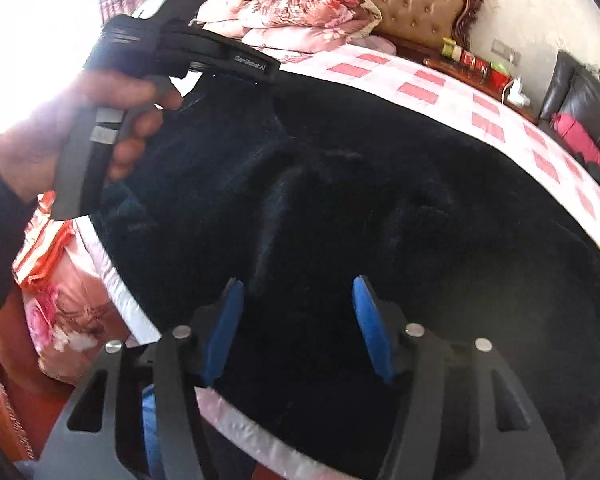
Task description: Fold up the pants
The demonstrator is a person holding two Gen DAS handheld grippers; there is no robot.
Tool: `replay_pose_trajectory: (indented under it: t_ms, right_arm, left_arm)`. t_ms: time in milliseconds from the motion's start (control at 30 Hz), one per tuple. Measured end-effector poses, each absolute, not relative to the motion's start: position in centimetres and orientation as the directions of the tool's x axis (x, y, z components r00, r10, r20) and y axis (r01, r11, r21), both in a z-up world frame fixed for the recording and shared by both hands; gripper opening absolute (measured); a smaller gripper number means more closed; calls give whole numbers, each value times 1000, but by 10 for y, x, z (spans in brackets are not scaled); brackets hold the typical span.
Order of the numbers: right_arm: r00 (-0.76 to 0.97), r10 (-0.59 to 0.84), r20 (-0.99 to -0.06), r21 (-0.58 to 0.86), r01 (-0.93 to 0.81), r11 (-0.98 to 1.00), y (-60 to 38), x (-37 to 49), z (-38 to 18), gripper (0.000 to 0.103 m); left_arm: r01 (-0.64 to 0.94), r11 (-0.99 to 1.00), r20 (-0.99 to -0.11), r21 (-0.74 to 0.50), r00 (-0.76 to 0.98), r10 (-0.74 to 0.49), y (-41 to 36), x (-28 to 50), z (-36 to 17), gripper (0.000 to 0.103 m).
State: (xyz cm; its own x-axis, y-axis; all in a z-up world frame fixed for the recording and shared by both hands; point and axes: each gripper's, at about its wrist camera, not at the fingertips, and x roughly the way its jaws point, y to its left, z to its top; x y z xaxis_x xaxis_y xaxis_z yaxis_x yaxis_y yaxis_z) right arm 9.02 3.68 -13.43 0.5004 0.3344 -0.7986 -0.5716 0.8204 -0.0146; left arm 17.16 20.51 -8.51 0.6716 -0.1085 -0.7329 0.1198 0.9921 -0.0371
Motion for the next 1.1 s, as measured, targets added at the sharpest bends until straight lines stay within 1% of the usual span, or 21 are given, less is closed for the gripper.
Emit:
replay_pose_trajectory:
  t_ms: [33, 100, 167, 233, 267, 333, 367, 433, 467, 533, 567, 600, 667, 700, 733, 767, 833, 867, 967, 1000, 1100]
  right_arm:
    - [508, 336, -793, -21, -575, 818, 37, 87, -135, 53]
    - [509, 347, -788, -14, -578, 816, 36, 84, -135, 51]
    - [501, 356, -789, -7, -586, 810, 35, 82, -135, 49]
    - [490, 366, -791, 9, -590, 807, 33, 79, -134, 49]
    - [480, 381, -790, 23, -599, 801, 31, 76, -133, 50]
    - [481, 423, -768, 55, -609, 791, 23, 72, -126, 51]
    - [506, 445, -739, 80, -590, 804, 11, 68, -119, 59]
    - [553, 453, -699, 125, -529, 840, -18, 62, -105, 70]
    - [576, 453, -681, 158, -488, 858, -39, 59, -97, 70]
    - [623, 436, -649, 204, -409, 889, -79, 51, -86, 70]
    - [668, 401, -627, 231, -333, 914, -112, 44, -79, 70]
    - [691, 379, -615, 250, -285, 926, -132, 40, -76, 70]
    - [748, 291, -596, 331, -101, 938, -195, 31, -70, 69]
    - [768, 237, -595, 355, -14, 935, -221, 27, -70, 65]
    - [786, 176, -593, 361, 64, 930, -242, 23, -70, 62]
    - [796, 68, -601, 347, 183, 920, -273, 17, -71, 59]
    - [772, -48, -634, 328, 325, 887, -311, 12, -77, 59]
    - [746, -63, -663, 348, 382, 856, -332, 9, -85, 60]
    - [713, 39, -700, 463, 411, 786, -366, 14, -108, 61]
    - [703, 78, -707, 491, 409, 769, -373, 17, -115, 66]
    - [704, 184, -686, 584, 381, 717, -388, 19, -131, 68]
  left_arm:
    - [160, 987, -735, -32, 665, -131, 198, 162, -85, 40]
    - [215, 977, -755, 1, 640, -140, 185, 145, -93, 47]
    - [185, 983, -790, 18, 604, -100, 182, 136, -104, 48]
    - [147, 989, -789, 32, 611, -65, 187, 123, -107, 55]
    - [120, 992, -786, 46, 617, -38, 191, 114, -105, 55]
    - [73, 997, -734, 21, 679, -34, 202, 91, -95, 55]
    - [51, 999, -702, 8, 711, -31, 208, 77, -89, 56]
    - [12, 1000, -651, -26, 759, -26, 220, 48, -81, 56]
    - [6, 999, -635, -50, 771, -36, 223, 38, -79, 56]
    - [30, 986, -587, -166, 800, -123, 232, 9, -73, 56]
    - [68, 976, -569, -209, 803, -178, 231, -1, -71, 56]
    - [100, 971, -559, -217, 803, -207, 226, -9, -70, 56]
    - [202, 960, -541, -197, 794, -278, 203, -25, -68, 56]
    - [244, 950, -535, -195, 785, -311, 193, -30, -69, 56]
    - [295, 935, -528, -197, 771, -355, 179, -35, -69, 56]
    - [328, 924, -528, -195, 759, -381, 168, -37, -70, 56]
    - [431, 892, -536, -136, 725, -432, 126, -43, -72, 56]
    - [486, 868, -544, -101, 704, -457, 104, -46, -75, 56]
    - [623, 782, -564, 8, 649, -511, 34, -49, -82, 56]
    - [668, 743, -564, 37, 628, -536, 9, -51, -83, 56]
    - [747, 652, -567, 128, 595, -570, -46, -52, -89, 54]
